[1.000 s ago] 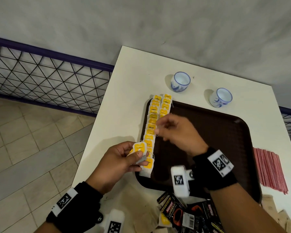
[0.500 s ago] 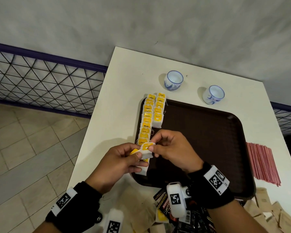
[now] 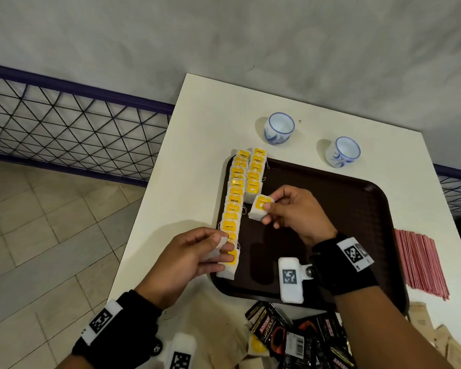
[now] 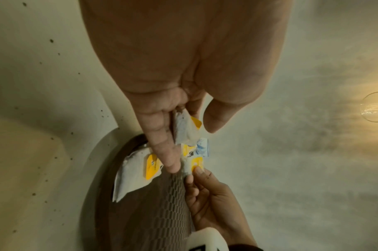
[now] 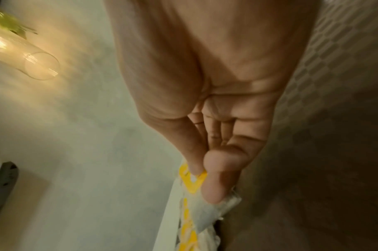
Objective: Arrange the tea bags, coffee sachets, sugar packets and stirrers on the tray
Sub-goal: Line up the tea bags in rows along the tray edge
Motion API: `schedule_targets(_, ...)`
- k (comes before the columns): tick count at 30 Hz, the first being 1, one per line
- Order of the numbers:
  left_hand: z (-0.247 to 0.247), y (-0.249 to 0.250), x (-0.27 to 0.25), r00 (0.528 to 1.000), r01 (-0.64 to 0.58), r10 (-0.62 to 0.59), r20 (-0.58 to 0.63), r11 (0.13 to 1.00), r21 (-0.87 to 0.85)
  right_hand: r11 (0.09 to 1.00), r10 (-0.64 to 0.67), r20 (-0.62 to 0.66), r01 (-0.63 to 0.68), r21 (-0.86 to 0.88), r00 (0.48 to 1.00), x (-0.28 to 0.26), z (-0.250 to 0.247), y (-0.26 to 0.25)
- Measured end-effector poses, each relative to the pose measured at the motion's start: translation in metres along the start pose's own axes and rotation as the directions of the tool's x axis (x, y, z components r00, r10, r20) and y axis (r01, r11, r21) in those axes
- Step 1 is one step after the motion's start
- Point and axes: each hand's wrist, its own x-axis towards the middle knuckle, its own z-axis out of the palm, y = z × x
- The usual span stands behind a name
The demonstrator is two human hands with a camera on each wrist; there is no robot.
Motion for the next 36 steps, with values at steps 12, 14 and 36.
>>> schedule_targets(12, -0.002, -0.002, 0.001, 0.999, 0.041, -0.042, 0.013, 0.999, 0.025, 0.993, 0.086, -0.028, -0.088, -0.073, 0.996, 0.036, 0.016, -0.002)
schedule_targets(14, -0.002, -0.002, 0.001, 0.999, 0.039, -0.04, 0.011, 0.999, 0.03, 0.993, 0.073, -0.047, -0.077, -0.09, 0.996, 0.039, 0.017, -0.001)
schedule_targets(36, 0.011, -0.007, -0.004, 0.92, -0.375, 0.347, 0.181, 0.655, 0.656, 0.989, 0.11, 0.116, -0.097, -0.108, 0.987, -0.071, 0.054, -0.005)
